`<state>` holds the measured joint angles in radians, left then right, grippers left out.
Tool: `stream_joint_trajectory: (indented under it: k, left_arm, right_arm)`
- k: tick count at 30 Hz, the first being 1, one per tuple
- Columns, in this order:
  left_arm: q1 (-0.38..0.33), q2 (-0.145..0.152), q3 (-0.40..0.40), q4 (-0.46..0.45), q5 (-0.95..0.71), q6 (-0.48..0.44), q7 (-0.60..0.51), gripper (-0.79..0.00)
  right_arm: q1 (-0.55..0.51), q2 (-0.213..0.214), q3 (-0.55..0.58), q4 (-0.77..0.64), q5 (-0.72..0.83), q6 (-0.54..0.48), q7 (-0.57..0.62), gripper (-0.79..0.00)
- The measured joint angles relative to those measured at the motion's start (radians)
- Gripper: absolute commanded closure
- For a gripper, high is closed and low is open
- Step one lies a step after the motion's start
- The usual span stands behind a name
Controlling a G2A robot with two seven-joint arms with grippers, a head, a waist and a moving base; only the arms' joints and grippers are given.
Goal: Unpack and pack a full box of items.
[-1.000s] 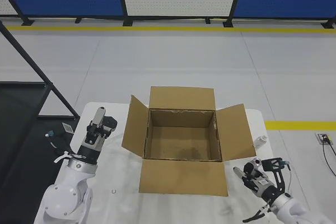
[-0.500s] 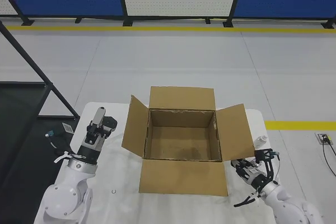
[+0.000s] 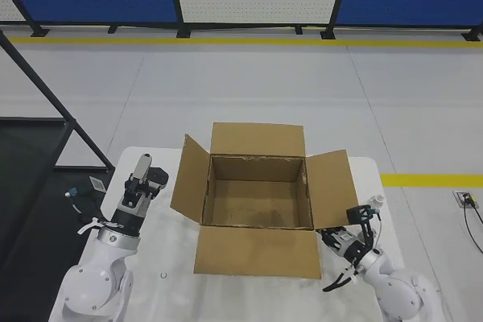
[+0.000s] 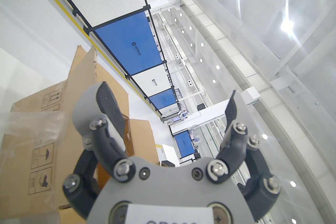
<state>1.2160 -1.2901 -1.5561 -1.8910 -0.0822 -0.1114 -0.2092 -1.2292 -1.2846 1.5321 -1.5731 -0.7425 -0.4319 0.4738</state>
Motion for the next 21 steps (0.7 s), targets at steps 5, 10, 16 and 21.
stream_joint_trajectory:
  k: [5,10,16,21]
  left_arm:
    - [0.000,0.000,0.000,0.000,0.000,0.000,0.000,-0.785]
    - [0.000,0.000,0.000,0.000,0.000,0.000,0.000,-0.785]
    - [0.000,0.000,0.000,0.000,0.000,0.000,0.000,-0.785]
    - [0.000,0.000,0.000,0.000,0.000,0.000,0.000,-0.785]
  right_arm:
    - [0.036,0.002,-0.033,0.036,0.007,-0.025,0.004,0.000]
    - [0.060,0.004,-0.058,0.056,0.008,-0.039,0.004,0.000]
    - [0.070,0.008,-0.077,0.055,0.006,-0.039,0.003,-0.025]
    - [0.039,0.016,-0.054,0.011,-0.009,-0.014,0.002,-0.422]
